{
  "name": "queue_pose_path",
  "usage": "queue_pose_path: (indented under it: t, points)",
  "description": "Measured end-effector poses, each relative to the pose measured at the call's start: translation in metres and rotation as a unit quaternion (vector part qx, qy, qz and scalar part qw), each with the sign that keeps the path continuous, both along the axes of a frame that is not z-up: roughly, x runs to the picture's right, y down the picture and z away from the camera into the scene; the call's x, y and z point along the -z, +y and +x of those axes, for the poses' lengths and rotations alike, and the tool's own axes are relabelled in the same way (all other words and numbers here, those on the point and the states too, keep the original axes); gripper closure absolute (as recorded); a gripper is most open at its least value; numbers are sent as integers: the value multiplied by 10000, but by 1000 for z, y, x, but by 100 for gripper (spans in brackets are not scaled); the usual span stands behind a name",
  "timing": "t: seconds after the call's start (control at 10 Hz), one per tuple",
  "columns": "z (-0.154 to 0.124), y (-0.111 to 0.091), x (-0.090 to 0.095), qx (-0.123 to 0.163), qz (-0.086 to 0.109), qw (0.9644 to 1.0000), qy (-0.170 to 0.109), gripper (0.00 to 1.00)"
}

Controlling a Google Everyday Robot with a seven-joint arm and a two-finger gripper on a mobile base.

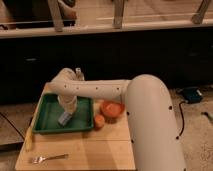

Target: Wipe tray with sponge

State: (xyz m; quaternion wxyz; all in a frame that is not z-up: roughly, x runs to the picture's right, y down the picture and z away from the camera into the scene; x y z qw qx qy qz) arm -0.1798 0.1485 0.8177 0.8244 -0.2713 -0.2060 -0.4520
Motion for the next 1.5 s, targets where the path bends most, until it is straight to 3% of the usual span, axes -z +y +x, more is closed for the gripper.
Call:
queue_pose_path:
  t: [0.3, 0.5, 0.7, 0.8, 1.1, 1.3, 1.5]
  points:
    - [60, -1, -6, -274, -6, 9991, 316, 95]
    - [81, -22, -18, -443, 56, 9979, 460, 95]
    - [83, -39, -27, -463, 101, 9977, 478, 95]
    - [79, -43, -28, -431, 113, 9980, 458, 95]
    - [27, -46, -26, -229, 121, 9996, 76, 95]
    - [7, -34, -15, -79, 113, 9997, -185, 95]
    - [5, -12, 1, 1, 76, 9994, -338, 95]
